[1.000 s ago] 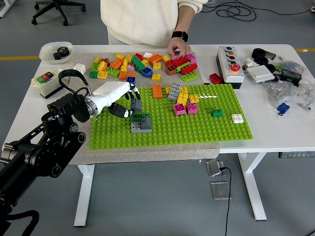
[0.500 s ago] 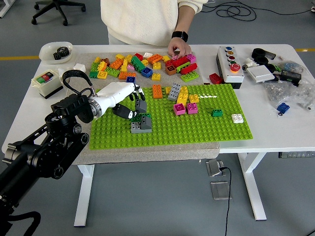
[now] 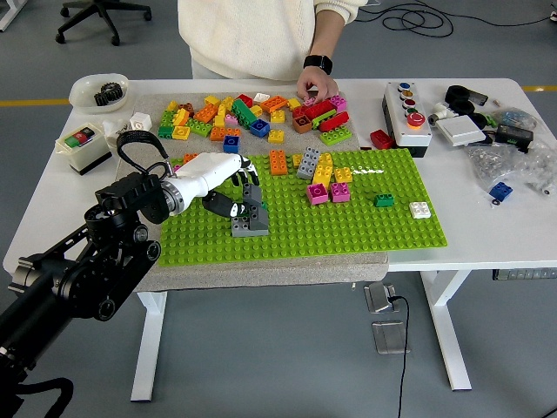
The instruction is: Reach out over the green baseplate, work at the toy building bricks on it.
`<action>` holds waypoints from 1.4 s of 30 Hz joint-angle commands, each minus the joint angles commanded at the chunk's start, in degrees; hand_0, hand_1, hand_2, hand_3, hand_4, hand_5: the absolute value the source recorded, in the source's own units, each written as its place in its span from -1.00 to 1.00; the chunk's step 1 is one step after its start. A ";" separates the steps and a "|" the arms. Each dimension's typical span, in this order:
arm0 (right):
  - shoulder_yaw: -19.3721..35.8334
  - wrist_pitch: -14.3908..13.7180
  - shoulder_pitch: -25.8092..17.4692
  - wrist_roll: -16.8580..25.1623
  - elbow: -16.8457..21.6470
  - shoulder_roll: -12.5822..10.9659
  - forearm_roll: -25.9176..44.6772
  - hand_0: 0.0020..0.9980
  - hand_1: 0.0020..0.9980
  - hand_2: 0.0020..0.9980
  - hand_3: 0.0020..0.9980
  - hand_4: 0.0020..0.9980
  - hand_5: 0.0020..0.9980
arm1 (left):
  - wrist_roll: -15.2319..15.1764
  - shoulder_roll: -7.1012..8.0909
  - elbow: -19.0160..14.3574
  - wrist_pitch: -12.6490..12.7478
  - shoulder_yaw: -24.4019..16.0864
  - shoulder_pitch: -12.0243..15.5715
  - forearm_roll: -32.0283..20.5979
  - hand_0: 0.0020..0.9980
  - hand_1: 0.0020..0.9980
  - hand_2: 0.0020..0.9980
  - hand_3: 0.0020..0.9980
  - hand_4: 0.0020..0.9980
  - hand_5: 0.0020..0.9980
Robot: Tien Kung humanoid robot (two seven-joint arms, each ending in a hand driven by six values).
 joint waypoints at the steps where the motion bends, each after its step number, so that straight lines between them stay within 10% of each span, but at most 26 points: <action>1: -0.01 0.00 0.01 -0.01 0.00 0.00 0.00 0.48 0.29 0.36 0.23 0.65 0.04 | -0.03 -0.01 0.15 0.05 0.03 -0.06 -0.07 0.25 0.15 0.07 0.07 0.12 -0.84; 42: -0.07 -0.03 0.19 -0.08 0.00 -0.08 0.03 0.48 0.29 0.36 0.23 0.65 0.05 | -0.62 -0.36 1.13 -0.24 0.15 -1.56 -2.21 0.25 0.16 0.07 0.07 0.12 -0.83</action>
